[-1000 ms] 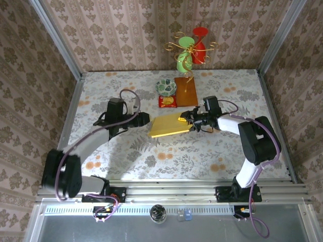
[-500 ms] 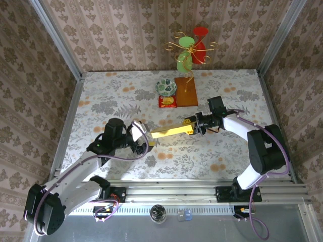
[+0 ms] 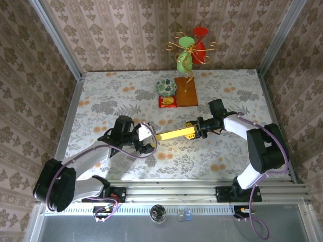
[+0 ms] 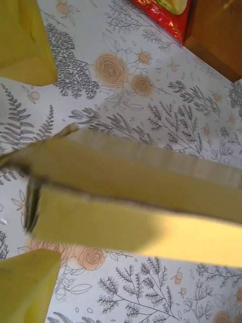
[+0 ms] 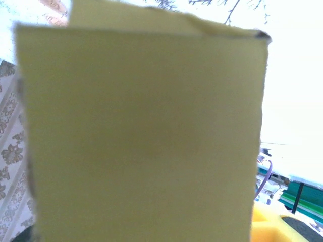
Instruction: Fold the paper box
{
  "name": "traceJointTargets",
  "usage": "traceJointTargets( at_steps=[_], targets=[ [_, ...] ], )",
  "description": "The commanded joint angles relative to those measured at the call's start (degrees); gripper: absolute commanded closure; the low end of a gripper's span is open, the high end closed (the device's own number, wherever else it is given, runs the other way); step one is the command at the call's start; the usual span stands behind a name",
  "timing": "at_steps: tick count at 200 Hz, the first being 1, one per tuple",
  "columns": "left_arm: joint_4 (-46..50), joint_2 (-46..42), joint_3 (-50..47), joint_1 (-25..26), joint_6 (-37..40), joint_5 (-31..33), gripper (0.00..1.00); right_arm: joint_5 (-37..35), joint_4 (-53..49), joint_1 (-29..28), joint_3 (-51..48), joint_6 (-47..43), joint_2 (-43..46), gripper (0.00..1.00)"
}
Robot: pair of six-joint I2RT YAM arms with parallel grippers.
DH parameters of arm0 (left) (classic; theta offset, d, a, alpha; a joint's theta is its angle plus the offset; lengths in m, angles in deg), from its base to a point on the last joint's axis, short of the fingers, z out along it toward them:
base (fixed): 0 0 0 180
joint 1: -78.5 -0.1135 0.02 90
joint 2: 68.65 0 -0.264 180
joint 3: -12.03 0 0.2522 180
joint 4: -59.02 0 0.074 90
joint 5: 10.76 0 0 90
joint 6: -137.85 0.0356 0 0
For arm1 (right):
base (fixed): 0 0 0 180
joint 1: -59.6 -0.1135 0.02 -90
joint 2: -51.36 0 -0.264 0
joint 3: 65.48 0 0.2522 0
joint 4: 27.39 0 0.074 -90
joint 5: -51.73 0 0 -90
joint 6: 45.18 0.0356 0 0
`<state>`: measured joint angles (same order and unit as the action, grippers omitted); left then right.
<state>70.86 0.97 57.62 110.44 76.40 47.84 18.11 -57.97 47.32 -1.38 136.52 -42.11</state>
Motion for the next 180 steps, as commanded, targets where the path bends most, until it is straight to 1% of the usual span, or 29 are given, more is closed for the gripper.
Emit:
traceJointTargets(
  at_steps=[1,10,16,30,67,126,164,180],
  targets=[
    [-2.6,2.6,4.1,0.2,-0.3,-4.2,0.21,2.9,-2.6,0.9,-1.3,-0.7,-1.8,0.60],
    [-2.6,3.7,4.9,0.3,-1.3,-5.1,0.25,3.1,-2.4,1.5,-1.3,-1.2,-2.4,0.59],
    [-2.7,4.4,5.4,0.4,-1.9,-7.4,0.27,3.2,-2.3,1.9,-1.3,-1.6,-3.0,0.59],
    [-2.4,5.8,6.3,0.8,-2.5,-8.7,0.31,3.4,-1.9,3.0,-1.2,-2.1,-4.4,0.58],
    [-2.5,8.1,7.5,2.1,-3.0,-8.9,0.35,4.1,-0.7,4.6,-0.1,-2.5,-7.1,0.57],
    [-4.6,13.0,10.7,2.7,-6.3,-8.3,0.40,4.4,-0.6,7.4,0.7,-4.3,-10.6,0.54],
    [-3.7,14.8,12.0,3.2,-6.8,-10.4,0.48,4.6,-2.7,9.4,3.0,-6.9,-12.4,0.48],
    [-3.9,15.3,12.2,3.5,-7.0,-10.8,0.53,4.6,-2.8,9.7,3.8,-6.9,-12.9,0.48]
  ],
)
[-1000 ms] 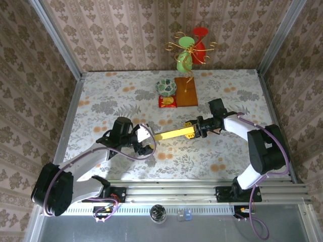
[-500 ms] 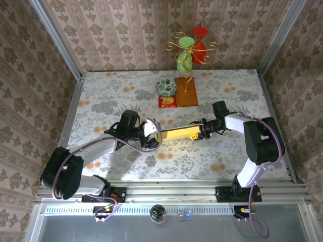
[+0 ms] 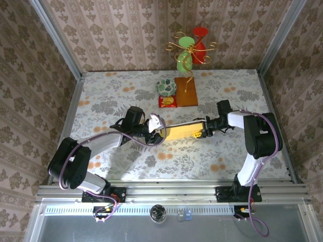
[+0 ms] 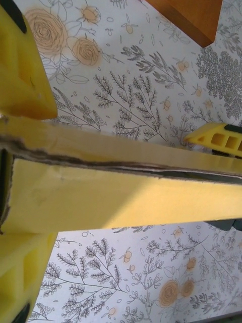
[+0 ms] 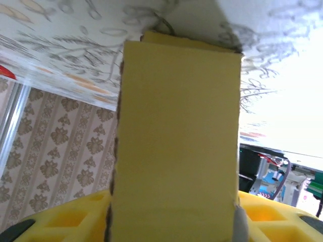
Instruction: Fold the paper box
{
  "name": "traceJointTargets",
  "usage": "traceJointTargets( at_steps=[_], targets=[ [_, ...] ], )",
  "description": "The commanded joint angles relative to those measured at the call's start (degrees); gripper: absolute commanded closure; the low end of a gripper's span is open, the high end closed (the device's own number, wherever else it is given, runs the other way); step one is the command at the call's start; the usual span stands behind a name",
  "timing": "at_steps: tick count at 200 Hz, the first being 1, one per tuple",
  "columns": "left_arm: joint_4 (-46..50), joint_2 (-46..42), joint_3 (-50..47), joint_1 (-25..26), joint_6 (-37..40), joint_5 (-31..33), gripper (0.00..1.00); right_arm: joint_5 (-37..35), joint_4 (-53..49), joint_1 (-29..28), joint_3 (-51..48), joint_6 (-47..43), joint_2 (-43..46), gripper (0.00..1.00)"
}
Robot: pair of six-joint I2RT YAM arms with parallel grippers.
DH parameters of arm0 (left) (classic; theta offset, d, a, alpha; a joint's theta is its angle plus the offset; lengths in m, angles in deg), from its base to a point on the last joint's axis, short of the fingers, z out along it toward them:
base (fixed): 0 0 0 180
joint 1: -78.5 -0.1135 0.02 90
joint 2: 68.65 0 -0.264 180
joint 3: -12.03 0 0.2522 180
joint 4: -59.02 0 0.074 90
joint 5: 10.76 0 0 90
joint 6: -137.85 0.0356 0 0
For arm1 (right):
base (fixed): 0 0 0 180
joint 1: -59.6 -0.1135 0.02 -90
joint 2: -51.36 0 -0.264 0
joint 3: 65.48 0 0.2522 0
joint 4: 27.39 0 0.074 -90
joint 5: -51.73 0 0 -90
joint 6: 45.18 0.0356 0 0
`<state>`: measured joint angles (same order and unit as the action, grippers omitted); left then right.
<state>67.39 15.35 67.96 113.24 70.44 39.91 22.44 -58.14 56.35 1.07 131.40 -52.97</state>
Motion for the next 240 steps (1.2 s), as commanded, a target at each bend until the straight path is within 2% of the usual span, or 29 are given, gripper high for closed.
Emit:
traceJointTargets(
  at_steps=[1,28,70,106,133,159,184,205,240],
  targets=[
    [-0.4,0.9,1.8,0.7,-1.1,-2.9,0.53,0.2,-2.6,0.7,1.4,-1.8,-2.1,0.48],
    [-0.6,1.9,2.3,1.2,-1.9,-2.8,0.60,0.0,-2.5,0.8,2.4,-1.8,-2.4,0.45],
    [-1.0,2.3,2.3,1.6,-2.8,-2.1,0.60,-3.5,-2.2,2.5,2.1,-2.1,1.4,0.41],
    [-0.4,2.0,1.9,1.6,-2.8,-1.5,0.61,-14.0,-4.9,6.2,0.6,-3.7,12.0,0.38],
    [0.0,1.6,1.9,1.6,-2.9,-0.9,0.62,-26.7,-9.0,7.7,-2.3,-5.1,23.8,0.39],
    [-0.1,1.6,1.8,1.7,-3.2,-0.5,0.63,-39.7,-7.6,3.6,-7.5,-6.5,38.2,0.46],
    [0.0,1.6,1.8,1.7,-3.4,-0.1,0.63,-51.1,-2.1,-5.7,-13.9,-6.1,50.3,0.51],
    [0.3,1.5,1.9,1.7,-3.4,-0.1,0.63,-52.3,3.2,-10.0,-16.8,-4.2,52.3,0.50],
    [1.7,1.7,2.7,1.8,-2.9,-0.1,0.63,-48.6,10.1,-12.1,-16.7,-3.0,47.4,0.50]
  ],
)
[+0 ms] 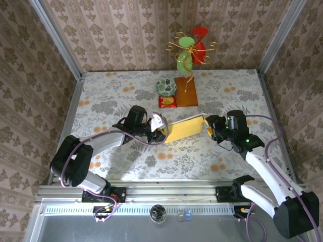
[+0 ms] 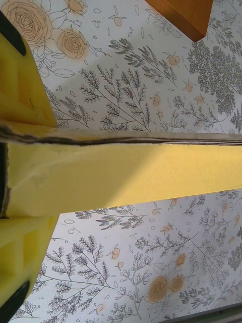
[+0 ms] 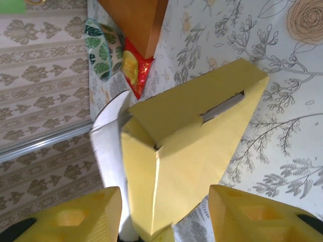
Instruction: Fold the paper box
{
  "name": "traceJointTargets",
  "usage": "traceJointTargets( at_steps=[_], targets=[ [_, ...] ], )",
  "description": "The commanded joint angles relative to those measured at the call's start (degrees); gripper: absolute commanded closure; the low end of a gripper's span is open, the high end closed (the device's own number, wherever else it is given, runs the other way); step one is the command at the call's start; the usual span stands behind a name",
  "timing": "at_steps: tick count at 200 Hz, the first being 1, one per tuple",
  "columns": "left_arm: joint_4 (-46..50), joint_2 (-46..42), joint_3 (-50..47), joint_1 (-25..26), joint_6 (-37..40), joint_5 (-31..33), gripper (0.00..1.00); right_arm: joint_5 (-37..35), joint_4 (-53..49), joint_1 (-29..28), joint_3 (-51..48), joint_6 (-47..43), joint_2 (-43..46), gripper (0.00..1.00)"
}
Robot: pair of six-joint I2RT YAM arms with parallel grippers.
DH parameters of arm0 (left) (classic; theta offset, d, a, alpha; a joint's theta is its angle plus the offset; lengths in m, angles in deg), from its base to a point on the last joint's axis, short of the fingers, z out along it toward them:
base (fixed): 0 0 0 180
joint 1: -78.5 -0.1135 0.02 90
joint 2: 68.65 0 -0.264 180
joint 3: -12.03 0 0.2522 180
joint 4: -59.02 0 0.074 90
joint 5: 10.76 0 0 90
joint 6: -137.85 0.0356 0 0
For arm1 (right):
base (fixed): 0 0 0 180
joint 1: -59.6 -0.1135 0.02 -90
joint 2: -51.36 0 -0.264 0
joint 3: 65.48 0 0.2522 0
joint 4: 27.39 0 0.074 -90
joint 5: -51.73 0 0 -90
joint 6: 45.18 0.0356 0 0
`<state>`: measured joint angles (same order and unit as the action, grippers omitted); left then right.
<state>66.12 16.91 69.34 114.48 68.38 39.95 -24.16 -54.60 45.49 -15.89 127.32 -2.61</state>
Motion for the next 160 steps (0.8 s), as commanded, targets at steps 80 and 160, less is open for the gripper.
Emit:
traceJointTargets(
  at_steps=[80,160],
  targets=[
    [5.8,0.3,3.2,0.8,0.6,0.3,0.64,-1.1,6.6,-2.8,1.0,1.1,-11.0,0.53],
    [6.5,0.9,3.9,2.8,1.1,4.3,0.59,-1.4,0.6,-2.7,-0.2,0.6,-16.3,0.64]
  ],
)
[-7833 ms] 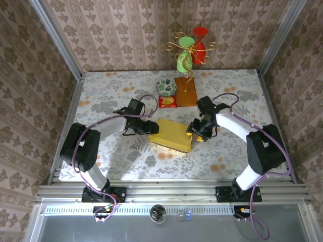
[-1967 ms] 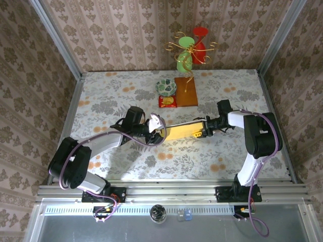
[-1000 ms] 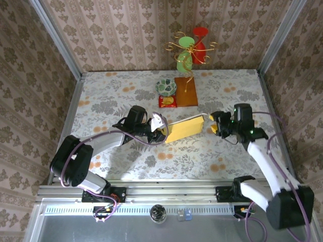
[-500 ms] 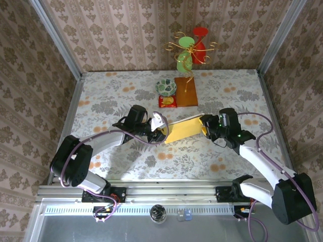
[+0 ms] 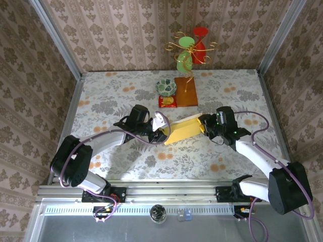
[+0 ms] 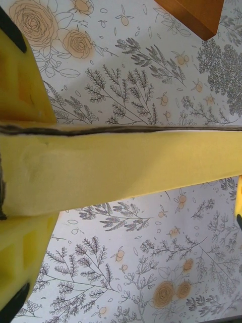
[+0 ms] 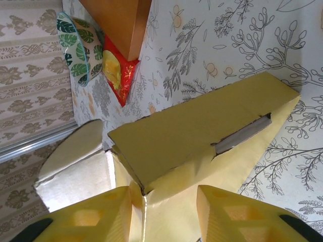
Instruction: Fold the paper box
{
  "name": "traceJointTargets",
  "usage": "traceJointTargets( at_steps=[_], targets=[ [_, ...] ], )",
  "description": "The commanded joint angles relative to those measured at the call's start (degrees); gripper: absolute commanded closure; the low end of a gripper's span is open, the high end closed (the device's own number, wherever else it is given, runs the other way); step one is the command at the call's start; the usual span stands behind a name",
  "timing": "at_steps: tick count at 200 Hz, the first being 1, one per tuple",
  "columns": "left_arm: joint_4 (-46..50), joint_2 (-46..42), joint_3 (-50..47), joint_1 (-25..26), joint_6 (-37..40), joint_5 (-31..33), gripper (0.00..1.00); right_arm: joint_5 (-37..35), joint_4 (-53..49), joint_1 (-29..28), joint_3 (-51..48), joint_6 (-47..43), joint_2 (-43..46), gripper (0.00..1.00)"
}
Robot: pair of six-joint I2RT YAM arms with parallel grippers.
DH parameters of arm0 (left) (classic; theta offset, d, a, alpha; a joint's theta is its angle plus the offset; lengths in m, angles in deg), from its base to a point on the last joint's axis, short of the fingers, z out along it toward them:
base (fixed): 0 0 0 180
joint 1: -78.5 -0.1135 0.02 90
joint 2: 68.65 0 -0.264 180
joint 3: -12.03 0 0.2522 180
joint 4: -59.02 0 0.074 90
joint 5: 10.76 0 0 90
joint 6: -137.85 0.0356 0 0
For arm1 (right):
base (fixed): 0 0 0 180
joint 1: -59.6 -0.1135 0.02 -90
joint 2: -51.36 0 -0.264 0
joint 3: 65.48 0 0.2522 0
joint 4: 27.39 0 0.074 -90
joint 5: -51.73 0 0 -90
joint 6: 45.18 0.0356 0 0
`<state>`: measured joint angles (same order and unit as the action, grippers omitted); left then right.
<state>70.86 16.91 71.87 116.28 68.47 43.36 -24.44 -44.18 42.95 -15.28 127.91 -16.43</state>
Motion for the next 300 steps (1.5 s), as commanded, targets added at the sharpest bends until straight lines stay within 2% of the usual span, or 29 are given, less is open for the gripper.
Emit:
traceJointTargets(
  at_steps=[1,84,128,169,198,226,252,279,294,300],
  targets=[
    [1.7,0.9,1.4,1.0,1.0,0.9,0.59,-1.2,-10.0,-0.2,-0.8,-0.1,-2.6,0.65],
    [0.4,-0.1,0.8,2.3,-0.5,3.0,0.60,-0.6,-16.2,-0.2,-2.0,-1.5,-5.6,0.71],
    [0.4,-1.0,0.4,2.3,-1.0,3.6,0.65,-1.2,-20.9,-0.2,0.2,-2.6,-5.2,0.76],
    [0.5,-1.5,0.1,2.3,-0.4,4.1,0.70,-0.6,-21.2,-0.3,3.5,-4.4,-4.0,0.74],
    [1.0,-1.7,0.2,2.3,0.1,4.2,0.71,0.1,-21.9,-0.3,7.7,-7.4,-2.9,0.65],
    [2.2,-2.2,0.6,2.2,0.9,4.1,0.72,-0.6,-25.6,1.0,14.2,-16.0,-1.3,0.60],
    [3.9,-2.6,0.8,1.3,1.9,2.3,0.71,0.6,-29.4,6.0,19.2,-29.1,-1.3,0.61],
    [6.6,-3.2,1.3,0.2,3.6,0.1,0.72,8.1,-29.4,11.1,22.2,-46.2,-3.0,0.61],
    [8.4,-3.6,1.6,-0.8,4.5,-0.6,0.72,11.7,-30.4,11.3,24.3,-56.1,-4.5,0.61],
    [8.8,-3.6,1.7,-1.2,4.9,-3.0,0.72,12.3,-31.3,11.3,25.3,-59.1,-5.2,0.62]
  ],
)
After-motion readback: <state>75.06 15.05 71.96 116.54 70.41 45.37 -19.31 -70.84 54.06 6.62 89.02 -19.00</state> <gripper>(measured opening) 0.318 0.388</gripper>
